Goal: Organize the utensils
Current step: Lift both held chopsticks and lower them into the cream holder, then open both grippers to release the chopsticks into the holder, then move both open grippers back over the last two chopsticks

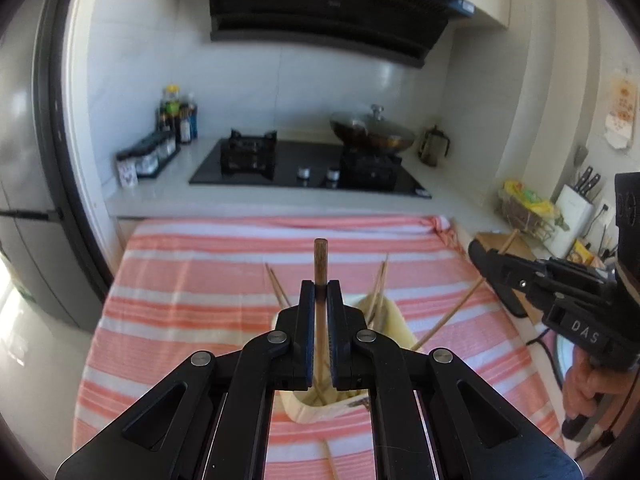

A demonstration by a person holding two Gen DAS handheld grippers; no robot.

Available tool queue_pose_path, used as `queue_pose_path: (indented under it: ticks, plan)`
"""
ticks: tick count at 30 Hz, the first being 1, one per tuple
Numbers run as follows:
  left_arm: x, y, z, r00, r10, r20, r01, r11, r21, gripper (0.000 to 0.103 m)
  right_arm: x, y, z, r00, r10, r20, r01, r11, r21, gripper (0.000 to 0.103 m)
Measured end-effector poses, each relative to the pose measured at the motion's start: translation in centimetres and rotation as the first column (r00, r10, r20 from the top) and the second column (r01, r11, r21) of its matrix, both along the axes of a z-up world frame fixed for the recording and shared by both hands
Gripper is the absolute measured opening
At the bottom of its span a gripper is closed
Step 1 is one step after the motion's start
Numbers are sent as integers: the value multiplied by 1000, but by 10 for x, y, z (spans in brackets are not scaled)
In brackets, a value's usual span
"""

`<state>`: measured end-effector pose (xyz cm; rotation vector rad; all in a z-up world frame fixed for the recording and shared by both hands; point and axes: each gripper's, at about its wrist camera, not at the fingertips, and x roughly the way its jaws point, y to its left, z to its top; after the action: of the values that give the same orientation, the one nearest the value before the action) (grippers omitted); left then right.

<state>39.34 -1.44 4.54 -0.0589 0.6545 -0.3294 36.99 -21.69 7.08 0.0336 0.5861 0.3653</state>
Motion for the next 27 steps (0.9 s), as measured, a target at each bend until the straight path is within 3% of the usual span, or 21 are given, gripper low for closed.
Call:
queue_pose_path:
  ticks: [5, 6, 7, 8, 9, 10, 13, 16, 20, 24, 27]
  plan:
    - [26, -13, -43, 987, -31, -157, 35, 999, 25, 5, 44, 14, -52, 987, 14, -162, -10, 1000, 24, 7]
    - [26, -15, -47, 985, -31, -168, 35, 999, 24, 10, 49, 17, -58, 985, 29, -172, -21, 999, 46, 9]
    - [26, -15, -50, 983, -33, -180, 36, 999, 17, 23, 53, 18, -62, 983, 32, -178, -22, 998, 57, 9]
    - [24, -12, -50, 982, -32, -188, 34, 999, 7, 32, 55, 19, -64, 984, 25, -177, -13, 998, 67, 20]
    - [20, -10, -49, 982, -33, -185, 33, 999, -2, 50, 55, 17, -64, 986, 17, -168, -2, 996, 88, 35]
    - [14, -6, -47, 984, -33, -174, 32, 999, -6, 60, 52, 13, -60, 989, 6, -150, 11, 993, 115, 40]
    - [-9, 5, -41, 988, -46, -147, 48, 999, 11, 74, 31, 1, -43, 995, -35, -93, 48, 987, 151, 45]
    - [-45, 19, -53, 985, -70, -158, 75, 997, 25, 87, -2, -12, -35, 998, -53, -45, 57, 995, 76, 48]
    - [-107, 36, -106, 972, -54, -227, 61, 998, 22, 88, -66, -34, -66, 997, -49, -52, 46, 997, -55, 58]
    - [-163, 43, -162, 955, 38, -294, -38, 999, 5, 88, -138, -55, -147, 983, -126, -135, 105, 982, -157, 58]
    - [-189, 36, -184, 943, 48, -328, -57, 998, -20, 88, -187, -67, -199, 956, -191, -224, 155, 973, -169, 58]
